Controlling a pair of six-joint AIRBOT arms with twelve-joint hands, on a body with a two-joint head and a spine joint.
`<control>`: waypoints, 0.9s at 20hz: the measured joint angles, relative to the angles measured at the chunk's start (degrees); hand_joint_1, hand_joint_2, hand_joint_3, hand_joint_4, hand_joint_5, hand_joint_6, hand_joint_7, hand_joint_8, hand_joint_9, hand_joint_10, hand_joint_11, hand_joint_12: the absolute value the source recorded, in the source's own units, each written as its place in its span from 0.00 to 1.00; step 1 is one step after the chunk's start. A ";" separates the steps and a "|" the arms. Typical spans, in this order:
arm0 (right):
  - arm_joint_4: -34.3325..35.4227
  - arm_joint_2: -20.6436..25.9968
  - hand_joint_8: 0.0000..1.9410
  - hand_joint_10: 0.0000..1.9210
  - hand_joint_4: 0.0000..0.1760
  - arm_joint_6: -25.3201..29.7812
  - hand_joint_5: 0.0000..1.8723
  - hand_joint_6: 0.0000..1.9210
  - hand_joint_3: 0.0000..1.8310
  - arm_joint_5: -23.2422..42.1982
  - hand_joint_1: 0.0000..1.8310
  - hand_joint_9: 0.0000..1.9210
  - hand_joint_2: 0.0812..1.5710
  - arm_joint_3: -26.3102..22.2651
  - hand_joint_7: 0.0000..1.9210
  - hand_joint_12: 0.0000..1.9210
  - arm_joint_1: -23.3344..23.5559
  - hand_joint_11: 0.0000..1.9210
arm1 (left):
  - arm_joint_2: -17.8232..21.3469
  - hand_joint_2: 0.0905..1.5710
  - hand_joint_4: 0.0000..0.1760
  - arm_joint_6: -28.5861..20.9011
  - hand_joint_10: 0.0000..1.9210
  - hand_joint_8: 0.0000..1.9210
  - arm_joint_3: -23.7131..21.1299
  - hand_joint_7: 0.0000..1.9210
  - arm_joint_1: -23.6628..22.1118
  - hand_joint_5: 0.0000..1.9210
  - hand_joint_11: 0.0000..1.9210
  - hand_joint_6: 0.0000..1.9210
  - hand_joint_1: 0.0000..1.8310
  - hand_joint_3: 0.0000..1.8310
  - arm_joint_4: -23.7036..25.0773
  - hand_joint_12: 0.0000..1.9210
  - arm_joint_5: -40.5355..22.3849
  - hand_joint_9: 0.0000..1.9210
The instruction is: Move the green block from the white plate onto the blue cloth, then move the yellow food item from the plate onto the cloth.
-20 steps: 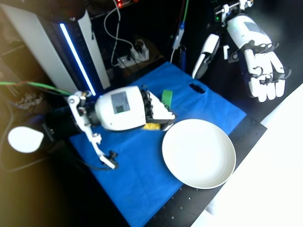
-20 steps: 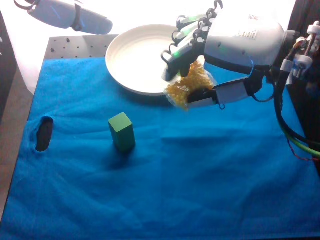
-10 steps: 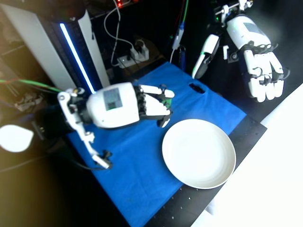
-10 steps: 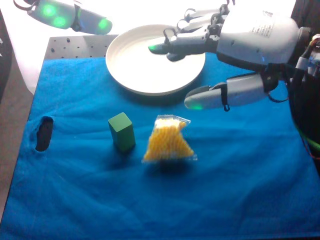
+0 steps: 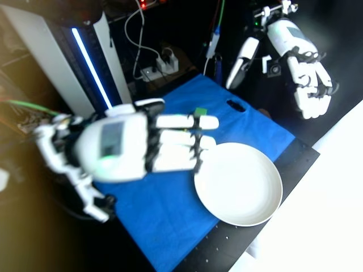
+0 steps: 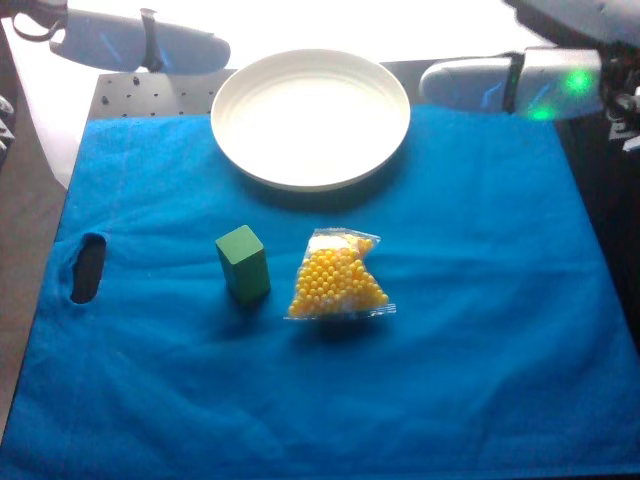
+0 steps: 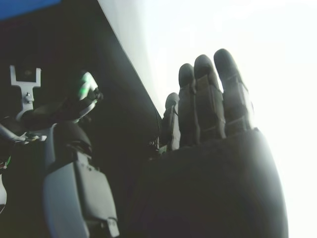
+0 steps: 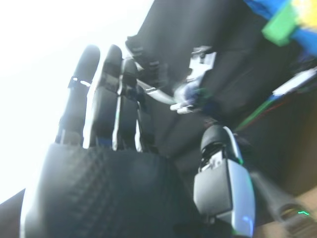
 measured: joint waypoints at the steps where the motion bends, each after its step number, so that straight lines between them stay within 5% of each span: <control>1: 2.62 0.35 0.00 0.00 0.38 0.02 0.00 0.00 0.00 1.40 0.14 0.20 0.65 0.00 0.17 0.57 -0.83 0.04 | 0.68 0.55 0.53 0.13 0.00 0.00 -1.16 0.14 1.20 0.02 0.00 0.00 0.26 0.00 -1.01 0.36 -2.80 0.14; 3: 6.91 0.87 0.00 0.00 0.56 0.00 0.00 0.00 0.00 3.78 0.19 0.16 0.59 -0.11 0.12 0.50 -2.36 0.03 | 2.10 0.53 0.59 0.33 0.00 0.00 -2.93 0.15 3.21 0.02 0.00 0.00 0.26 0.00 -2.82 0.36 -7.76 0.15; 4: 8.24 1.07 0.00 0.01 0.51 -0.02 0.00 0.00 0.00 4.57 0.22 0.17 0.59 -0.13 0.13 0.50 -2.67 0.03 | 2.69 0.53 0.67 0.42 0.00 0.00 -3.67 0.16 3.76 0.02 0.00 0.00 0.26 0.00 -3.26 0.36 -9.51 0.14; 6: 10.88 2.38 0.00 0.00 0.74 -0.02 0.00 0.00 0.00 6.80 0.24 0.17 0.57 -1.11 0.10 0.49 -2.95 0.04 | 4.13 0.49 0.75 0.42 0.00 0.00 -5.68 0.11 5.51 0.01 0.00 0.00 0.26 0.00 -3.67 0.34 -14.23 0.14; 7: 11.21 2.73 0.00 0.00 0.77 -0.04 0.00 0.00 0.00 7.98 0.25 0.16 0.55 -1.36 0.10 0.48 -2.95 0.03 | 4.48 0.48 0.76 0.42 0.00 0.00 -6.34 0.11 6.19 0.01 0.00 0.00 0.26 0.00 -3.65 0.35 -15.61 0.14; 9: 12.66 3.63 0.00 0.00 0.66 -0.15 0.00 0.00 0.00 11.45 0.23 0.16 0.54 -2.84 0.09 0.47 -3.04 0.02 | 4.85 0.49 0.67 0.46 0.00 0.00 -7.85 0.11 7.52 0.00 0.00 0.00 0.22 0.00 -3.85 0.42 -19.21 0.14; 10: 13.27 4.13 0.00 0.00 0.69 -0.11 0.00 0.00 0.00 13.92 0.24 0.17 0.54 -3.93 0.10 0.45 -3.26 0.03 | 5.27 0.52 0.69 0.42 0.00 0.00 -8.81 0.12 8.61 0.00 0.00 0.00 0.20 0.01 -4.50 0.43 -22.47 0.15; 13: 15.54 5.90 0.00 0.00 0.41 -0.13 0.00 0.00 0.01 18.69 0.18 0.18 0.59 -6.38 0.11 0.45 -3.26 0.06 | 7.72 0.54 0.89 3.69 0.00 0.00 -11.52 0.12 11.85 0.00 0.00 0.00 0.17 0.00 -9.70 0.31 -31.19 0.13; 14: 16.79 6.62 0.00 0.00 0.78 -0.13 0.00 0.00 0.00 20.68 0.20 0.18 0.57 -7.02 0.12 0.42 -3.26 0.06 | 8.50 0.53 0.98 4.70 0.00 0.01 -12.09 0.13 12.50 0.02 0.00 0.00 0.18 0.00 -11.19 0.29 -33.88 0.13; 15: 17.31 7.21 0.00 0.00 0.93 -0.11 0.00 0.00 0.00 22.29 0.22 0.20 0.55 -7.43 0.15 0.40 -3.26 0.07 | 8.79 0.52 0.93 4.94 0.00 0.00 -12.11 0.16 12.48 0.03 0.00 0.00 0.22 0.00 -11.78 0.32 -35.71 0.14; 18: 17.22 7.37 0.00 0.00 1.00 -0.13 0.00 0.00 0.00 25.40 0.19 0.21 0.54 -7.76 0.12 0.36 -3.26 0.07 | 8.74 0.55 0.90 5.09 0.00 0.00 -12.66 0.15 12.44 0.05 0.00 0.00 0.22 0.00 -12.41 0.28 -39.30 0.14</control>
